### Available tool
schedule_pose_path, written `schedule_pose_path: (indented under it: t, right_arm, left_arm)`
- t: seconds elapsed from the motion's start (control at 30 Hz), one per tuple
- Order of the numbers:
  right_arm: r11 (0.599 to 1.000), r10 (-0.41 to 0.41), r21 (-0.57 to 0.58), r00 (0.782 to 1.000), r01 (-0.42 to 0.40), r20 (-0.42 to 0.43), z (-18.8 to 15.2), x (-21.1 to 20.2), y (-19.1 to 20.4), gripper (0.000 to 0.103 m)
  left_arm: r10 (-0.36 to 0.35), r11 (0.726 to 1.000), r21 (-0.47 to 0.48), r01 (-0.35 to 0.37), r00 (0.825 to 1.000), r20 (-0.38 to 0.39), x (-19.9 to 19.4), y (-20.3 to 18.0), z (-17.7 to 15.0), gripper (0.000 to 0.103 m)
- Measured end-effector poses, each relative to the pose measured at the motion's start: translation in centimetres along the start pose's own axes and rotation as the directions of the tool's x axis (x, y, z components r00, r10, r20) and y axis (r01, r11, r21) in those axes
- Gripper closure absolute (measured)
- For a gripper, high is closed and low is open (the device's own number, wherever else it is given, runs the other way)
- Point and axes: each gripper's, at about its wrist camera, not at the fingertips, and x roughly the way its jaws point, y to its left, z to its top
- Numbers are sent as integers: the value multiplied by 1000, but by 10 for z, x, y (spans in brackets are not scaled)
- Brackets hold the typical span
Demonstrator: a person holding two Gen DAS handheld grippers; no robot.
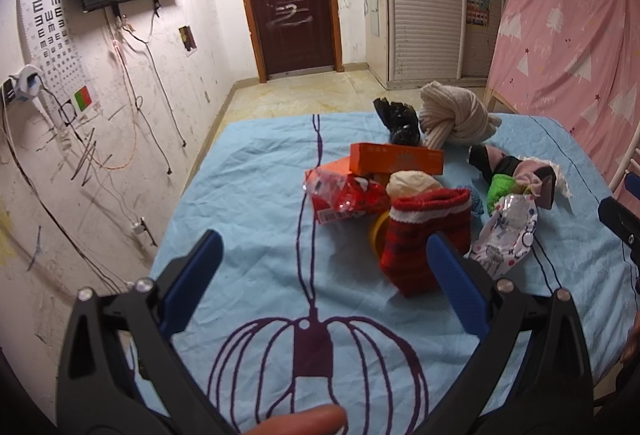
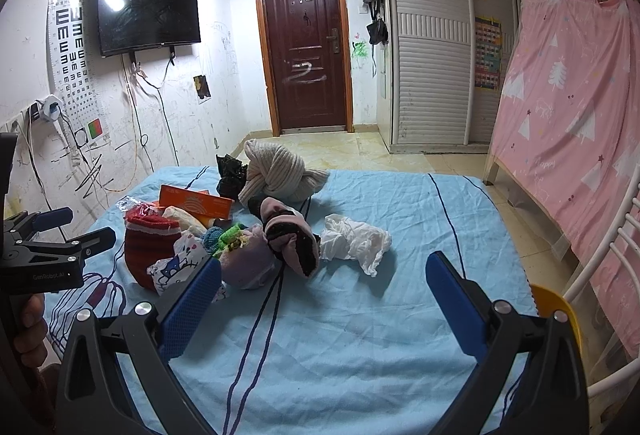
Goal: Collect trash
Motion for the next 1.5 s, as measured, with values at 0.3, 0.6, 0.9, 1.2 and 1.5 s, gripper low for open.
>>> schedule_pose_path:
  t: [0.3, 0.6, 0.9, 1.2, 1.5]
  right_arm:
    - [998, 50, 28, 998, -48, -44, 14, 22, -16, 8]
    - [994, 109, 37, 988, -106, -109, 33, 58, -31, 8]
    - [991, 81, 116, 977, -59, -197, 47, 91, -61, 8]
    - [988, 136, 120, 934, -101, -331, 32, 116, -60, 45]
    - [992, 128, 32, 930, -125, -345, 22, 123, -40, 79]
  left_arm:
    - [-49, 999, -20, 48, 998, -49, 18, 2, 20, 5]
    - [-116, 993, -35, 113, 990, -85, 41, -8, 58, 6]
    - [-263, 964, -116, 240, 925, -273, 88, 6, 109, 17]
    - [-344, 938, -191, 289, 844, -411, 123, 8, 105, 24]
    - [-382, 924, -216, 317, 801, -460, 135, 1, 88, 26]
